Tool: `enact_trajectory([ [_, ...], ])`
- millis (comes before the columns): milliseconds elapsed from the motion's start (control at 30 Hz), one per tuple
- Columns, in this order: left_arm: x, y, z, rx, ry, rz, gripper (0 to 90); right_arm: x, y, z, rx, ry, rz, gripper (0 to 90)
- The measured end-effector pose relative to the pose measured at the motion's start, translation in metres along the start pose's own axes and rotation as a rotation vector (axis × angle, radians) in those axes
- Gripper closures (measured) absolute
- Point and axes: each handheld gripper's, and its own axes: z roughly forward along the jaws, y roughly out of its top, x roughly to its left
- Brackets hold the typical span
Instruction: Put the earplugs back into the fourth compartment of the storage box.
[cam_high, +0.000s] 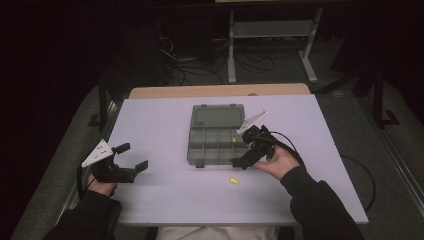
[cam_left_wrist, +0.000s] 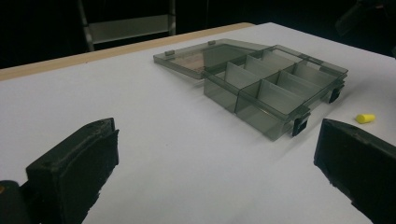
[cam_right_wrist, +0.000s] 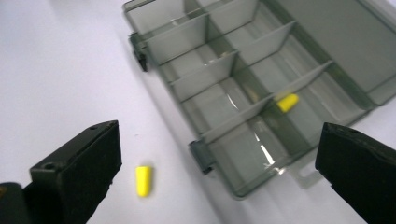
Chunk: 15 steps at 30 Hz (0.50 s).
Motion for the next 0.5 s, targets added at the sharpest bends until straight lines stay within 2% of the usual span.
enact_trajectory([
  [233,0.000,0.000,0.000,0.000,-0.001,0.000,0.0,0.016,-0.007,0.008,0.009,0.029,-0.034,0.1],
  [500,0.000,0.000,0.000,0.000,-0.002,0.000,0.0,0.027,-0.016,0.019,0.031,0.054,-0.051,0.4],
])
